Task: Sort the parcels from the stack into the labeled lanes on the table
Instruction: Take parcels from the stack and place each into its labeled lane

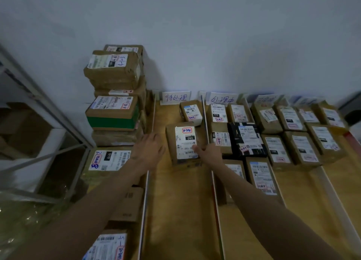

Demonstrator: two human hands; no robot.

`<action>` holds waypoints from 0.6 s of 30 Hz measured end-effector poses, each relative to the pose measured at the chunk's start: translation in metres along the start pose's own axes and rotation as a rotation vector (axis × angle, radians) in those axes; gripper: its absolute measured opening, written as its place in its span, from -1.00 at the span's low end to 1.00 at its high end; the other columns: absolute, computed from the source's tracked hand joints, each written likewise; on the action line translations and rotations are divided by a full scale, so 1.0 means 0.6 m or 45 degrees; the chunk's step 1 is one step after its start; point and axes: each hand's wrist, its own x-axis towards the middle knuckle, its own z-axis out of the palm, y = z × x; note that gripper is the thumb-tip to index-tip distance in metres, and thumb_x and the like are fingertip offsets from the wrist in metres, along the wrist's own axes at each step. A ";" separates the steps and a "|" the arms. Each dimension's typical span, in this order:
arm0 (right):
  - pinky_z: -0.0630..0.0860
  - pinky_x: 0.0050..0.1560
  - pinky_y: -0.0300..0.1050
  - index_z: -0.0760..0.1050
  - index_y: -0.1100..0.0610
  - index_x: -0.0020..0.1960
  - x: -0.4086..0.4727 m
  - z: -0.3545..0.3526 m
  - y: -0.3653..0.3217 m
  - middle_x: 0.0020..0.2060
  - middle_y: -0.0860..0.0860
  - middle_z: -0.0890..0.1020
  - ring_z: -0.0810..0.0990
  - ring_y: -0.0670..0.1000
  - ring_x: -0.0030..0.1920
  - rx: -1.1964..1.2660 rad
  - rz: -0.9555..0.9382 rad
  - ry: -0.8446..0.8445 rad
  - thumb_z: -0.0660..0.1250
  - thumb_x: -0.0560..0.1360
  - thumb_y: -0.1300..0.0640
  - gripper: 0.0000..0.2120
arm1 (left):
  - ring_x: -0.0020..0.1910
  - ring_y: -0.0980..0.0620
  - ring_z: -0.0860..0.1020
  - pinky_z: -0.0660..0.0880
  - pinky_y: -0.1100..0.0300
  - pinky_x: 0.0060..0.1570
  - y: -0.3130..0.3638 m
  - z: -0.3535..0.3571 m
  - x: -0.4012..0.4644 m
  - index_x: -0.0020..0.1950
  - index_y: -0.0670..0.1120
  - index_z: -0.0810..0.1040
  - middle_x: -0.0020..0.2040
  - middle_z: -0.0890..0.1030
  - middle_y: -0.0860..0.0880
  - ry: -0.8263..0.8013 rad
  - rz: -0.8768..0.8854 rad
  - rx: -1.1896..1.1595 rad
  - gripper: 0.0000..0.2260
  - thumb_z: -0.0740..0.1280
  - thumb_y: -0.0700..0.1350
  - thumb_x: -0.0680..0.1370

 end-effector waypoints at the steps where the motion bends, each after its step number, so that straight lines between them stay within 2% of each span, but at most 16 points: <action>1: 0.40 -0.45 -0.33 0.46 0.11 -0.28 0.028 0.006 -0.007 -0.38 -0.06 0.57 0.55 -0.14 -0.42 0.007 -0.006 -0.027 0.31 0.57 -0.16 -0.61 | 0.30 -0.05 0.46 0.39 0.00 0.30 -0.001 0.009 0.016 0.40 -0.09 0.38 0.34 0.47 -0.08 -0.010 -0.022 -0.017 -0.60 0.13 0.10 0.65; 5: 0.26 -0.63 -0.45 0.44 0.07 -0.33 0.125 0.034 -0.035 -0.43 -0.11 0.54 0.50 -0.22 -0.59 0.030 -0.009 -0.117 0.34 0.56 -0.14 -0.61 | 0.33 -0.04 0.43 0.38 -0.01 0.32 -0.007 0.045 0.071 0.43 -0.08 0.33 0.36 0.45 -0.07 -0.029 -0.093 -0.059 -0.59 0.12 0.10 0.65; 7: 0.26 -0.60 -0.43 0.43 0.08 -0.35 0.166 0.050 -0.046 -0.44 -0.10 0.52 0.48 -0.20 -0.53 -0.007 -0.023 -0.131 0.34 0.55 -0.15 -0.59 | 0.37 -0.05 0.40 0.34 -0.02 0.37 -0.009 0.061 0.095 0.46 -0.09 0.31 0.40 0.43 -0.07 -0.065 -0.124 -0.036 -0.55 0.10 0.11 0.65; 10: 0.39 -0.44 -0.30 0.46 0.12 -0.32 0.219 0.077 -0.058 -0.37 -0.04 0.56 0.53 -0.09 -0.40 -0.022 -0.021 -0.142 0.34 0.55 -0.15 -0.59 | 0.37 -0.04 0.39 0.29 -0.03 0.38 -0.010 0.083 0.124 0.47 -0.08 0.32 0.41 0.43 -0.05 -0.090 -0.152 0.008 -0.54 0.07 0.14 0.65; 13: 0.32 -0.52 -0.34 0.43 0.09 -0.32 0.256 0.098 -0.066 -0.37 -0.04 0.56 0.50 -0.13 -0.43 -0.029 -0.002 -0.135 0.32 0.56 -0.15 -0.60 | 0.30 0.01 0.45 0.30 0.02 0.32 -0.007 0.103 0.145 0.42 -0.05 0.38 0.33 0.48 -0.01 -0.058 -0.157 0.043 -0.56 0.09 0.15 0.63; 18: 0.39 -0.42 -0.25 0.47 0.13 -0.26 0.273 0.115 -0.054 -0.27 0.03 0.60 0.56 -0.06 -0.35 -0.055 0.009 -0.171 0.30 0.59 -0.11 -0.63 | 0.27 0.00 0.45 0.38 0.13 0.28 0.001 0.137 0.169 0.40 -0.07 0.40 0.31 0.48 -0.03 -0.116 -0.094 -0.035 -0.59 0.15 0.11 0.63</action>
